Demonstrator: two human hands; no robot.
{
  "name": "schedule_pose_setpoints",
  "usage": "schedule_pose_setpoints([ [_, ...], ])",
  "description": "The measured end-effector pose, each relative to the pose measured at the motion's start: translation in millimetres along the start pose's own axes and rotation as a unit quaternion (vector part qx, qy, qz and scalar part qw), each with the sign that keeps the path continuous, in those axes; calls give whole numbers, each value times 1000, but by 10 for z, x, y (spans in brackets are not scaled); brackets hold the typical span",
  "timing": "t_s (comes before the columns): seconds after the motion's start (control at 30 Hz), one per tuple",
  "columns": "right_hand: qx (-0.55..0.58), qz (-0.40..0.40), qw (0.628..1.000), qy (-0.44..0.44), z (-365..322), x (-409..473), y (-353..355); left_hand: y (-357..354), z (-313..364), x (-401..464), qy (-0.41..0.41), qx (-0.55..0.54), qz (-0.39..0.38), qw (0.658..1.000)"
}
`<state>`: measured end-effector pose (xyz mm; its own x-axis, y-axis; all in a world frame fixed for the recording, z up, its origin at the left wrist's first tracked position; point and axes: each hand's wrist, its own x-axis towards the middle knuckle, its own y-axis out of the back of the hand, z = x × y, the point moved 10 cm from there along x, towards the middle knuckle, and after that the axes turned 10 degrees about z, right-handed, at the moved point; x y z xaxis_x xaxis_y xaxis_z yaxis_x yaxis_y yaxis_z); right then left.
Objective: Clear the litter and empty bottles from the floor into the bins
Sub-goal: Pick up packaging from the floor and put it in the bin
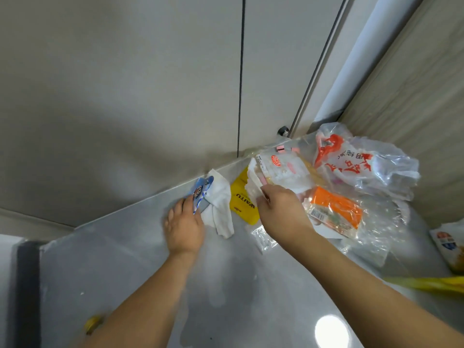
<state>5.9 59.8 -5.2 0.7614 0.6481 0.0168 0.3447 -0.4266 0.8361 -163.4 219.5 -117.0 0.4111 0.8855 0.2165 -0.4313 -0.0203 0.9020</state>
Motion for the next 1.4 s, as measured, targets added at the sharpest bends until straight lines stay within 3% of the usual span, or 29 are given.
schedule_pose_setpoints([
  [0.1,96,27,993,-68,40,15,375,292,323,135,-10,-44,4,999],
  [0.27,172,95,975,-106,129,-55,1191,744,1011,199,12,-138,-1,990],
  [0.47,227,150,941,-203,695,-337,2214,1307,2401,-30,-118,-234,-52,964],
  [0.77,304,200,891,-271,1532,-1238,3961,2005,4191,-837,-258,-340,-170,888],
  [0.97,231,280,888,-283,2094,-1993,5040,2225,5126,-1649,-297,-377,-246,842],
  [1.17,159,352,883,-267,2562,-2669,5608,2222,5853,-2463,-350,-372,-295,807],
  [1.27,74,363,889,-270,2848,-2951,5670,2131,6114,-2722,-364,-354,-299,808],
  [1.4,23,304,914,-269,3244,-3055,5296,1983,6381,-2988,-385,-315,-298,815],
])
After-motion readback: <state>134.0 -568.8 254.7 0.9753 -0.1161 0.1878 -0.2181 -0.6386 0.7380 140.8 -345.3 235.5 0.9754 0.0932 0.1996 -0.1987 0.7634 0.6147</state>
